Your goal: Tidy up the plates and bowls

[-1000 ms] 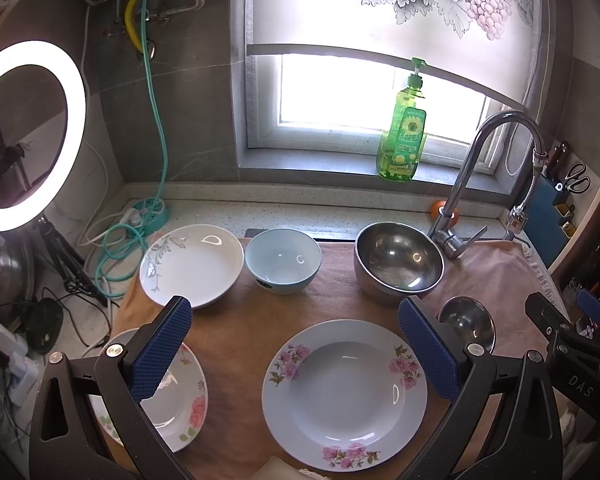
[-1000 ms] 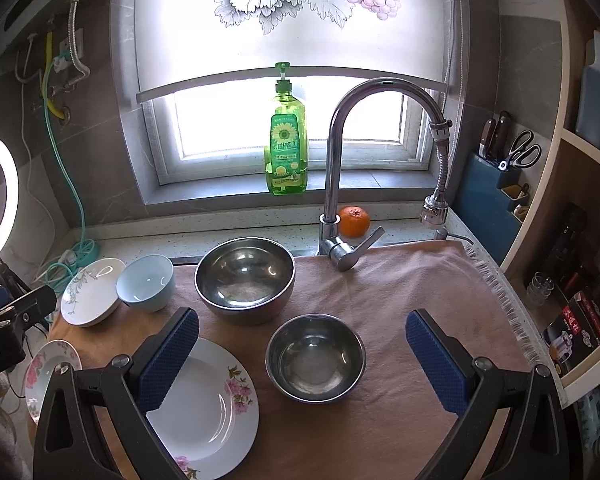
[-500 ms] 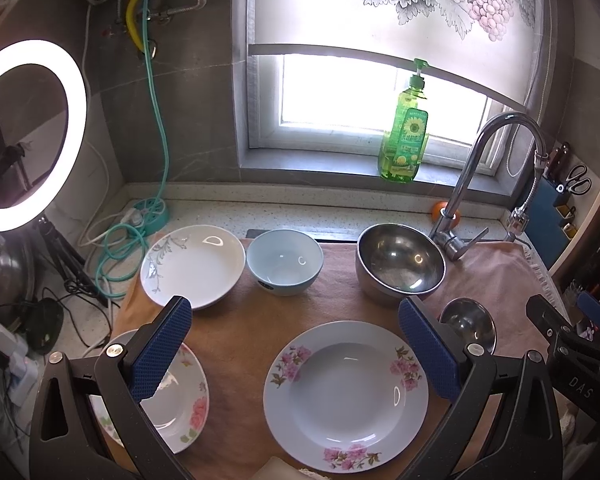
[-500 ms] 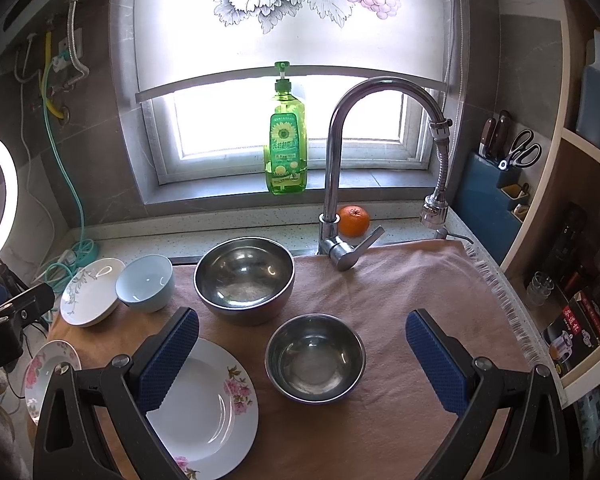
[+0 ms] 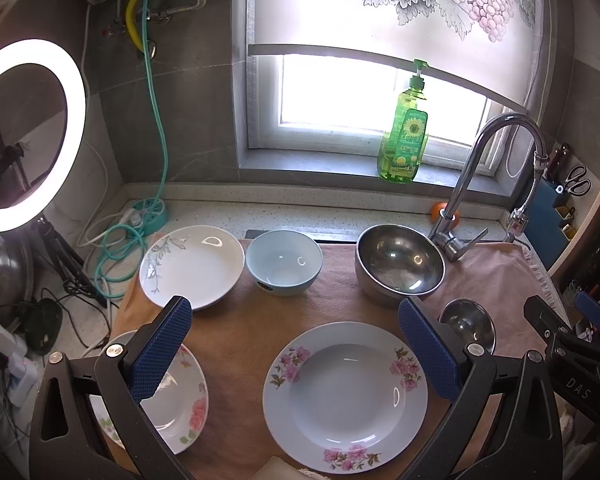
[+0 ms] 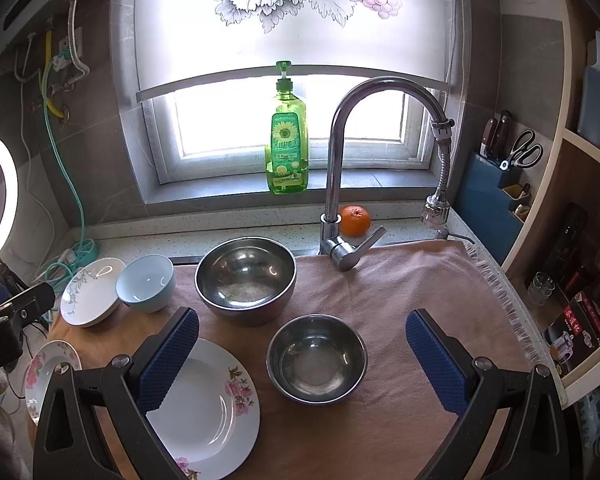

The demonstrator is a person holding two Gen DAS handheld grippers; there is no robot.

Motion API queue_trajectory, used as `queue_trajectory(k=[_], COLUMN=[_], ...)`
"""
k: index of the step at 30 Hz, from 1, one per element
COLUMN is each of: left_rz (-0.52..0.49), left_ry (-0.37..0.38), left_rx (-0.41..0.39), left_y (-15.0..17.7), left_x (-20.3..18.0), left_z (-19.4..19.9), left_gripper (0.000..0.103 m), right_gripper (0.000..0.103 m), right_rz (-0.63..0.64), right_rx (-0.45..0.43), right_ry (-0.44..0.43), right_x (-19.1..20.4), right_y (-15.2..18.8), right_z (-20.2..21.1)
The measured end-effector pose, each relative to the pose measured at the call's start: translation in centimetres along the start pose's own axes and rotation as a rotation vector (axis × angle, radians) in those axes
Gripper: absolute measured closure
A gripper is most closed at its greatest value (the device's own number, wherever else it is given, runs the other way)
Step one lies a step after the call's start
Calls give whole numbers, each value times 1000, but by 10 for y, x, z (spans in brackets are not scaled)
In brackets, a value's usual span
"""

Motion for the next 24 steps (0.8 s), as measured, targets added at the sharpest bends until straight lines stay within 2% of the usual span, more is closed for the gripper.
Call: queue_trajectory(k=[24], left_rz=[1], left_ry=[7], left_rx=[4], left_y=[2], left_x=[-1], left_z=[-1], left_gripper=[0], right_gripper=[1], right_rz=[1], right_rx=[5], right_ry=[0], right_x=[0], right_y=[2], right_z=[-1])
Point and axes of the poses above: each gripper's, at about its wrist camera, not at the fingertips, and z roughly against the way its jaws point, x to its left, y to its underside, the point moved 7 cm from there along -z, roughly the way its jaws point, and after that the axes turned 14 degrees about y, right-handed, at the moved point
